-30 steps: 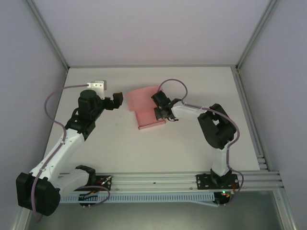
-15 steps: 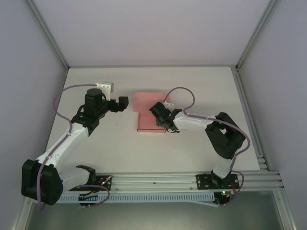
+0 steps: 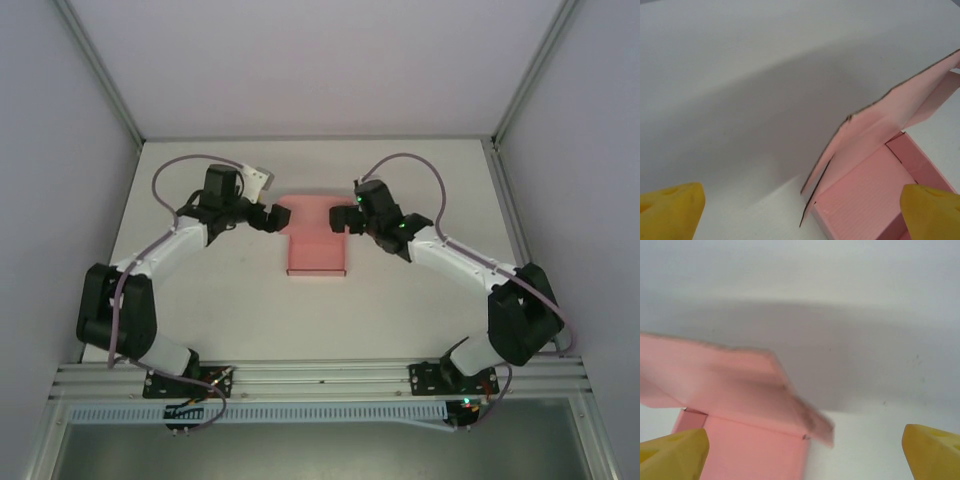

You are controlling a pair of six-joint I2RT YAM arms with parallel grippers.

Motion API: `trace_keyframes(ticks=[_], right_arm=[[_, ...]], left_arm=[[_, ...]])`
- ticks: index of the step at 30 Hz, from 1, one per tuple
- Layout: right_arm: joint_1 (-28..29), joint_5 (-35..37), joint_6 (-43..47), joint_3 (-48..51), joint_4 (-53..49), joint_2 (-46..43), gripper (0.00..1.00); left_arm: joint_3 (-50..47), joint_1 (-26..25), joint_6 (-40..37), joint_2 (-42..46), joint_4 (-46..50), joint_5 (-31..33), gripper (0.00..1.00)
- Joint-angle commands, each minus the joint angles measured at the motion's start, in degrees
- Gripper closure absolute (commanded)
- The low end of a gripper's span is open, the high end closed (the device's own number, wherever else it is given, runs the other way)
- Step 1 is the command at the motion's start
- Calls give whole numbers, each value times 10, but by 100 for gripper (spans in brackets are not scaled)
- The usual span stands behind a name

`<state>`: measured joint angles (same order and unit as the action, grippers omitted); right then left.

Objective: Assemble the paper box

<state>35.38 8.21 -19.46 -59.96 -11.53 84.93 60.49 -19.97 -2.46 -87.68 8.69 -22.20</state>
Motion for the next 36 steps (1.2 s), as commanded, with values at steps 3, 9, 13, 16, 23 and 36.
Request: trace_keyframes(ticks=[3, 9, 13, 16, 23, 36], right_arm=[[-42, -156, 179, -46, -17, 41, 7], [-43, -154, 202, -77, -57, 81, 26], [-43, -149, 190, -74, -55, 82, 52], [-42, -138, 181, -70, -54, 79, 74], [-14, -92, 145, -69, -23, 60, 92], [56, 117, -126, -57, 198, 120, 91]], left_arm=[[57, 2, -77, -66, 69, -53, 25], [71, -2, -97, -86, 81, -65, 61], [69, -11, -101, -82, 82, -65, 81], [74, -16, -91, -83, 84, -62, 100], [78, -65, -2, -41, 47, 80, 100], [78, -163, 262, -75, -85, 319, 100]])
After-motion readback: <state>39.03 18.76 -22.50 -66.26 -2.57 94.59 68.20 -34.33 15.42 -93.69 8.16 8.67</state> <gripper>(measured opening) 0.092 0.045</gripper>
